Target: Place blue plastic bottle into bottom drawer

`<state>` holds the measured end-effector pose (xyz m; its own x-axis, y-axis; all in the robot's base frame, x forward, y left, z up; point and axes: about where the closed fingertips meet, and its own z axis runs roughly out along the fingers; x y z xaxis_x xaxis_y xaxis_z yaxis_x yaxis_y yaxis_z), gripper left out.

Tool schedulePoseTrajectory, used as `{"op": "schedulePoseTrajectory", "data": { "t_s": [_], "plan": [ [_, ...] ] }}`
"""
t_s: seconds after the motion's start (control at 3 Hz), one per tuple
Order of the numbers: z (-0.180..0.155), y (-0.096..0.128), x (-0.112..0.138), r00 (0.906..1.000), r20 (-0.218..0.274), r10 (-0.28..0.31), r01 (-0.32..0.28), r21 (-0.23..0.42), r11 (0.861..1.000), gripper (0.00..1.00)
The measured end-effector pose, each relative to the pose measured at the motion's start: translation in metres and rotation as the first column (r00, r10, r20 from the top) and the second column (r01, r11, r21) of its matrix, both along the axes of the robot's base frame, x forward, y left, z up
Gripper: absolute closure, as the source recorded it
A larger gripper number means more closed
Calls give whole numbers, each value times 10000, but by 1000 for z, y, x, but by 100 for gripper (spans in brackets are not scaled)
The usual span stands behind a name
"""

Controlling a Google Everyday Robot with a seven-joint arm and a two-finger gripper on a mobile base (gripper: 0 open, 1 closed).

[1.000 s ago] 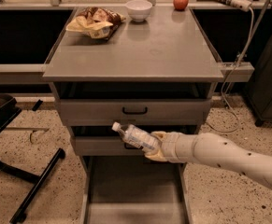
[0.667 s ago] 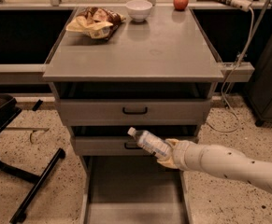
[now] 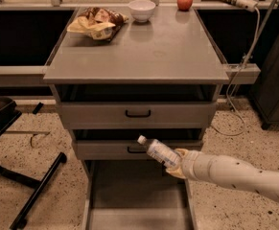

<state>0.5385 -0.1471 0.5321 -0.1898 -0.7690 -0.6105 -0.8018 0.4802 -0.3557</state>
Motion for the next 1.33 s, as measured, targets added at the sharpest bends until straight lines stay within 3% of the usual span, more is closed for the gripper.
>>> {"op": "schedulePoseTrajectory", "data": {
  "t_s": [0.67,1.0,1.33],
  "plan": [
    [-15,-7,5,9967,-669,468,-450,293,9986,100],
    [-66,-19,-7,9925,-1021,676,-547,1246,9907,100],
    [-143,0,-37,9729,-1983,1191,-749,2171,9733,100]
  ]
}}
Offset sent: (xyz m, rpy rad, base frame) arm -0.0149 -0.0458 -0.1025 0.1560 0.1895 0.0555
